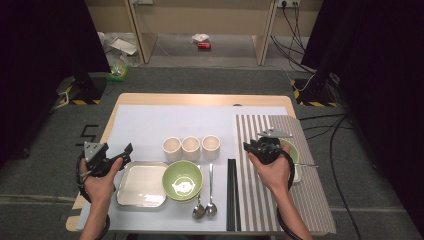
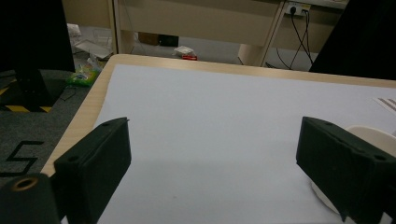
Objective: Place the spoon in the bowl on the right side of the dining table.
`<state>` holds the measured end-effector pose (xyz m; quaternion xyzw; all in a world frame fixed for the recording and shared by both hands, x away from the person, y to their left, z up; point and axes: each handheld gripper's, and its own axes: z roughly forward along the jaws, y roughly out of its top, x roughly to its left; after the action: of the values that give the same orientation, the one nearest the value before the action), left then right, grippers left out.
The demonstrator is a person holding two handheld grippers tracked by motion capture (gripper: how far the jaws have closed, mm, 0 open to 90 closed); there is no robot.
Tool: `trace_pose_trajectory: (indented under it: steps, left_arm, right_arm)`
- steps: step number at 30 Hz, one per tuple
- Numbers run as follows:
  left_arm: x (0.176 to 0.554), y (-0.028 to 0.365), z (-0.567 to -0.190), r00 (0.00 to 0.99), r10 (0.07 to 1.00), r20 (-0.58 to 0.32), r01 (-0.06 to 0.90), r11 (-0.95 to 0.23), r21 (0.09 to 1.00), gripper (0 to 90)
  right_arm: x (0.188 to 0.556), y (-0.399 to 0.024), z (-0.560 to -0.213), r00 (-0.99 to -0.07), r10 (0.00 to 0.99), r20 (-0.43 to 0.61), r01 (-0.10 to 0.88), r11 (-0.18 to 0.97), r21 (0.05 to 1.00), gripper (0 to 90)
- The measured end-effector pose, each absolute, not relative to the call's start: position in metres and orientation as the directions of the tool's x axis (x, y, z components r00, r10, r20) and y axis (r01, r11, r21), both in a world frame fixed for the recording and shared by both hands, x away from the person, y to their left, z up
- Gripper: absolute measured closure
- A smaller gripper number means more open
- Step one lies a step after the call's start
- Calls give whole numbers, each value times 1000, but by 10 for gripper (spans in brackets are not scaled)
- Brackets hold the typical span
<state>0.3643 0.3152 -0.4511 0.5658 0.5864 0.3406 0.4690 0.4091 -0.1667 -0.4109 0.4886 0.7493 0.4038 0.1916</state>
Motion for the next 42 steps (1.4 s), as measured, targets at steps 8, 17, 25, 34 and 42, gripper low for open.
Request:
trace_pose_trajectory:
  steps: [8, 17, 25, 34, 42]
  left_arm:
    - [365, 315, -451, 79, 983, -164, 345, 128, 930, 92]
    - [365, 314, -451, 82, 983, -164, 347, 126, 929, 92]
    - [365, 314, -451, 84, 983, -164, 348, 125, 929, 93]
    - [365, 314, -452, 85, 983, -163, 349, 124, 929, 93]
    - [365, 315, -452, 85, 983, -165, 348, 126, 929, 93]
  right_arm:
    - [414, -156, -418, -443, 887, 128, 657, 224, 720, 714]
    - [418, -148, -429, -437, 889, 137, 714, 250, 653, 723]
    - [423, -139, -439, -426, 894, 141, 764, 272, 584, 738]
    - [426, -131, -452, -418, 898, 134, 804, 298, 514, 749]
    - [428, -128, -458, -420, 899, 127, 820, 316, 478, 756]
